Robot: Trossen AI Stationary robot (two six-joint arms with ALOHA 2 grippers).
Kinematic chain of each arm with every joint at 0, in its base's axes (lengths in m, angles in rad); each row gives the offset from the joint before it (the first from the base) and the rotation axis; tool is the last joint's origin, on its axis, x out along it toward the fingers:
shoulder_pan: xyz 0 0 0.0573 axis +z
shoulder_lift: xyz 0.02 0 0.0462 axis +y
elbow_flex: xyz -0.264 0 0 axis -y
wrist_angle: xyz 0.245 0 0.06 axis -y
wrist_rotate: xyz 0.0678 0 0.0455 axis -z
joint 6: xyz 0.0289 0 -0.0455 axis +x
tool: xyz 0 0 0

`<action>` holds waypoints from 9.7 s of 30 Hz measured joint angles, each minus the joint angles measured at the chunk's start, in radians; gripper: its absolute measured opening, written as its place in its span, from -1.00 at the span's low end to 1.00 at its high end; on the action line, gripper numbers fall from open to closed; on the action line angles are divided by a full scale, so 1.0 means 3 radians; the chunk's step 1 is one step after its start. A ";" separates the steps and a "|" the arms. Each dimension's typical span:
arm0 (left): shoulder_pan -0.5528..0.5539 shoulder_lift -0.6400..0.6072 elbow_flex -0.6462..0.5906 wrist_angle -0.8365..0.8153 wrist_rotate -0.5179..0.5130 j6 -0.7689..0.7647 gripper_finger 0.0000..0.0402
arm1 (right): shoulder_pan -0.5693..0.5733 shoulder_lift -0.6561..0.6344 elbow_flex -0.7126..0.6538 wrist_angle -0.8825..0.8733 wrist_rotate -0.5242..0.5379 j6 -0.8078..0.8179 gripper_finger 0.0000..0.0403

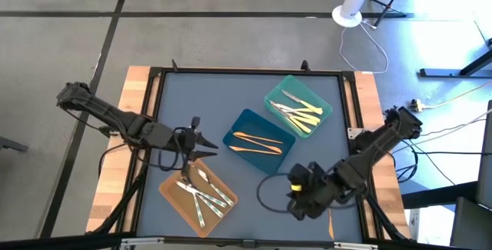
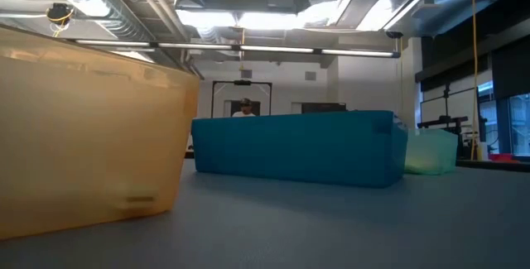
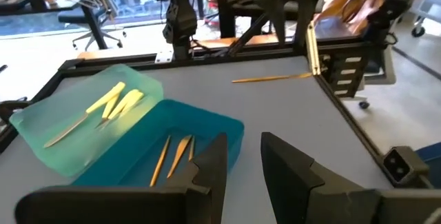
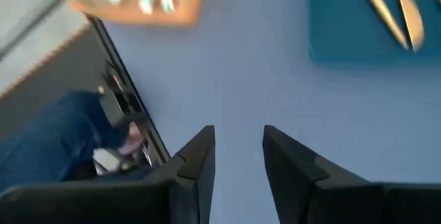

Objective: Sort silverware by color (type)
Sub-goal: Put the gold knife into the dark blue bin

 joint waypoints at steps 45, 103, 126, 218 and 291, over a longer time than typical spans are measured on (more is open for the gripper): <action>0.0305 0.0018 0.0000 -0.0072 0.0162 0.0002 -0.58 | 0.0861 0.0007 -0.1701 0.0000 -0.0886 -0.3950 -0.45; 0.0305 0.0017 0.0000 -0.0098 0.0161 0.0006 -0.58 | 0.1276 0.0337 -0.1939 0.0537 -0.0654 -0.4227 -0.62; 0.0305 -0.0689 0.0003 -0.0165 0.0164 0.0295 -0.58 | 0.1276 0.0341 -0.1947 0.0587 -0.0655 -0.4227 -0.89; 0.0977 -0.3148 -0.2590 0.0642 0.0186 0.0529 -0.58 | -0.0964 0.0341 0.0131 0.0088 -0.0555 -0.4193 -0.98; 0.0975 -0.3145 -0.2589 0.0551 0.0188 0.0532 -0.58 | -0.2000 0.0346 -0.1603 0.1809 -0.0278 -0.3555 -0.97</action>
